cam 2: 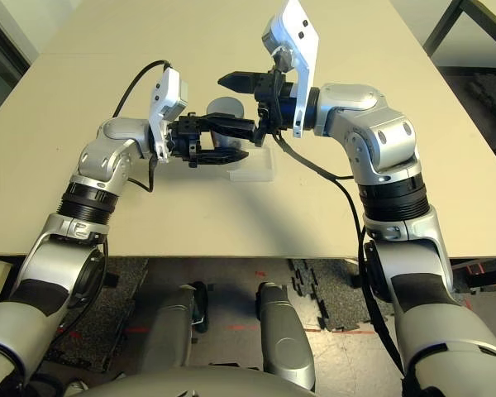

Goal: Pour the medicine from the bottle into the box.

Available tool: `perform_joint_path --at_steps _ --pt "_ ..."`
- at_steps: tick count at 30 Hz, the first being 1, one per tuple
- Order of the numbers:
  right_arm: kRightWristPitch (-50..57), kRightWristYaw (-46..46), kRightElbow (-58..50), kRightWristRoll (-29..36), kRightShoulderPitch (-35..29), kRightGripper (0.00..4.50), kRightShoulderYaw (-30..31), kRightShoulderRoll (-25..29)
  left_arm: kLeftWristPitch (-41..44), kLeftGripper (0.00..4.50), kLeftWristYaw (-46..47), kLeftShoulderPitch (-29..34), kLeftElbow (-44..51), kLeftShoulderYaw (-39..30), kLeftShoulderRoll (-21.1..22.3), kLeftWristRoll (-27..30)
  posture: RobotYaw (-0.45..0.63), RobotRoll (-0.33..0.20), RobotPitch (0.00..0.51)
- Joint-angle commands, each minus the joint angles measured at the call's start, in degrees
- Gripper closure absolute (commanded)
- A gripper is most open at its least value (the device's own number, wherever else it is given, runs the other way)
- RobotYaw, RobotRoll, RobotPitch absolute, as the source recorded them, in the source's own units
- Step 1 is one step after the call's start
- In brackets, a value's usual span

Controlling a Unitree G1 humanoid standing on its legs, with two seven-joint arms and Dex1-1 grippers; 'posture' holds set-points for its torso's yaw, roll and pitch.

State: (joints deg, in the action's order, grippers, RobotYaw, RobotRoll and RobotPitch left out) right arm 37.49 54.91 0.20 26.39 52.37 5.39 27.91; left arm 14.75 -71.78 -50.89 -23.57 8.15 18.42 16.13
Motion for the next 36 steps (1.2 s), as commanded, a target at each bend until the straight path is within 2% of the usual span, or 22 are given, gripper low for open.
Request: perform_joint_path --at_steps 1,6,12,19,25,30,36 --pt "0.6 -0.7 1.4 -0.9 -1.0 0.00 -2.1 2.9 -1.1 1.73 -1.1 -0.1 0.4 0.3 0.4 0.1 -0.12 0.000 0.167" --pt "1.6 -1.1 1.3 0.5 -2.1 0.00 -4.2 5.8 -1.3 1.73 -1.0 -0.1 0.0 0.2 0.8 0.1 -0.12 0.000 0.168" --pt "2.8 -2.1 -0.8 2.4 -6.3 0.00 -7.1 9.2 -1.8 1.73 -1.0 -0.2 -0.8 -0.1 1.2 0.0 -0.13 0.000 0.169" --pt "9.0 -2.0 -9.4 8.3 -11.0 0.00 -9.6 10.6 -3.3 1.73 -1.2 -0.9 -3.4 -0.3 1.2 -0.5 -0.15 0.000 0.167" --pt "11.9 -4.4 -12.4 9.9 -8.7 0.00 -7.5 8.3 -4.7 1.73 -1.4 -2.1 -6.1 -0.1 0.5 -0.9 -0.16 0.000 0.166" --pt "10.0 -6.1 -9.8 6.9 -4.3 0.00 -3.8 4.3 -5.5 1.73 -1.6 -3.0 -7.7 0.0 -0.2 -1.1 -0.17 0.000 0.167" --pt "8.2 -5.0 -7.9 5.1 -2.0 0.00 -0.3 1.7 -5.9 1.73 -1.7 -3.3 -8.3 0.1 -0.7 -1.2 -0.17 0.000 0.168"
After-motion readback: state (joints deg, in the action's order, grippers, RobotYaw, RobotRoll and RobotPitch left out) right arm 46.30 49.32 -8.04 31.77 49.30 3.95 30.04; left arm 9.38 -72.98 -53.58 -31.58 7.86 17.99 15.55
